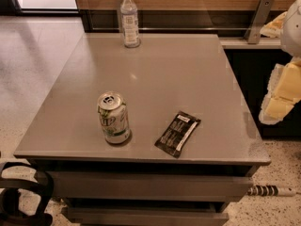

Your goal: Move 7up can near blue plastic bottle

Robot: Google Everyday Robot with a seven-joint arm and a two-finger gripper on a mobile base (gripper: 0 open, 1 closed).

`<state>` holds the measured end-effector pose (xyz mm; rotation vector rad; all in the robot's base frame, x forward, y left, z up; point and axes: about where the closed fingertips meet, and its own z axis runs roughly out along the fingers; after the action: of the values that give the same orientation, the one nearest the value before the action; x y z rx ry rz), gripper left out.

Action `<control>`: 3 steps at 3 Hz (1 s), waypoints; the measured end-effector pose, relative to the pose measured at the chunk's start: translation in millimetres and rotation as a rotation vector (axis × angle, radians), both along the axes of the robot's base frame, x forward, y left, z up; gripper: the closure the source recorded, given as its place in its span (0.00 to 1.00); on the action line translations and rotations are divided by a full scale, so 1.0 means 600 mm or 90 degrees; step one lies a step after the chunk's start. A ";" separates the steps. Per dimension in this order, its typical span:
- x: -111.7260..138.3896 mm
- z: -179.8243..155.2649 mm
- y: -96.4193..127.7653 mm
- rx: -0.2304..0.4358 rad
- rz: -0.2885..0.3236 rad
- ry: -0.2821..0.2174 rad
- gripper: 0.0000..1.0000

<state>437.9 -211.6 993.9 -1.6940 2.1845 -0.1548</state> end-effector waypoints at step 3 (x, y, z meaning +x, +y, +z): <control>0.002 -0.018 0.026 0.130 0.023 0.016 0.00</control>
Offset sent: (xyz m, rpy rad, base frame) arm 0.0019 0.0042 -0.0025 0.1311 0.0142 0.0470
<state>439.0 -195.9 982.8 -1.6276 2.1050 0.0972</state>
